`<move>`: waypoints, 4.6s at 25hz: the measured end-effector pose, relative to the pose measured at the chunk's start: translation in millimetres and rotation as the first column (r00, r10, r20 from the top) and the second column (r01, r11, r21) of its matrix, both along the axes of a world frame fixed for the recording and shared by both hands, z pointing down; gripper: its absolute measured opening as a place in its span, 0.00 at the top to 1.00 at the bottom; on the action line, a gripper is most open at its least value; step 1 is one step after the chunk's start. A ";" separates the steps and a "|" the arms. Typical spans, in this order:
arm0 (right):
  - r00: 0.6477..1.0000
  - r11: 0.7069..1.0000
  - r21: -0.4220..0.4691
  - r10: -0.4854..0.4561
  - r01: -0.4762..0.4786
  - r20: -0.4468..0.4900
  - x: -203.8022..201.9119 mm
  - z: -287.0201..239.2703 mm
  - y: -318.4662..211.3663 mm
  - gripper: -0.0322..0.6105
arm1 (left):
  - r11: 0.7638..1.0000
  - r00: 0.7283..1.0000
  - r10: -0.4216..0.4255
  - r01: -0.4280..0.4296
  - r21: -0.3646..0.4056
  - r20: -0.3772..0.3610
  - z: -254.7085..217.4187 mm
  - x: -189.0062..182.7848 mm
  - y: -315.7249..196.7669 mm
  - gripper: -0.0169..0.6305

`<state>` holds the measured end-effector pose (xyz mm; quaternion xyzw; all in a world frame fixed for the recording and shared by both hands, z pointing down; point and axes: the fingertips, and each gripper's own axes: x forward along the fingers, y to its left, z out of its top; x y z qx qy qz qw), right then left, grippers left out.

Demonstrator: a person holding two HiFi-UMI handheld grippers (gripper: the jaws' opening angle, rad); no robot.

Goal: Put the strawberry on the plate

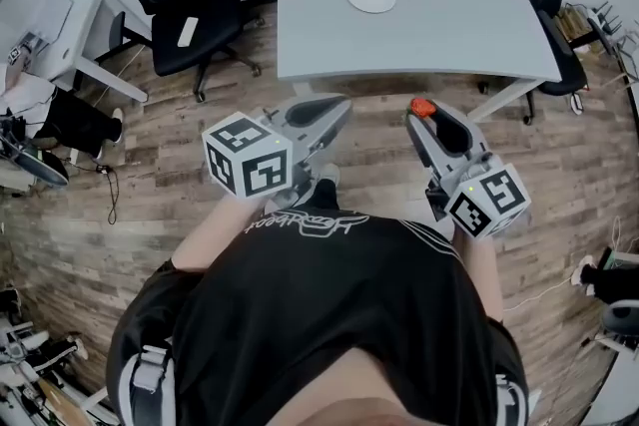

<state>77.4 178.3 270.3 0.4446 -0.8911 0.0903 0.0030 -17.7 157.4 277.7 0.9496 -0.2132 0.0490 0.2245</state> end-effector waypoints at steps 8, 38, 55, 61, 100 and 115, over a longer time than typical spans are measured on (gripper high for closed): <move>0.999 0.999 -0.025 0.039 -0.039 -0.022 -13.3 -6.0 -120.3 0.75 | 0.999 0.999 0.042 -0.042 -0.013 0.000 -7.9 -12.8 -122.7 0.96; 0.997 0.995 -0.063 0.077 -0.077 -0.010 22.7 19.9 -326.8 0.75 | 0.997 0.998 0.051 -0.050 -0.060 0.025 26.5 10.3 -329.6 0.96; 0.997 0.983 -0.184 -0.007 0.021 0.075 60.1 59.7 -422.0 0.75 | 0.981 0.998 0.002 0.010 -0.195 0.060 81.2 60.8 -416.7 0.96; 0.997 0.978 -0.206 -0.026 0.042 0.079 59.9 68.4 -435.2 0.75 | 0.977 0.998 -0.005 0.019 -0.212 0.067 88.6 64.7 -425.7 0.96; 0.815 0.925 -0.376 -0.255 0.050 -0.520 17.0 259.9 -481.9 0.75 | 0.918 0.990 -0.091 0.125 -0.376 0.106 166.4 33.3 -471.3 0.96; 0.681 0.930 -0.366 -0.291 0.035 -0.672 20.7 284.4 -482.1 0.75 | 0.912 0.988 -0.098 0.136 -0.386 0.116 174.2 27.7 -470.9 0.96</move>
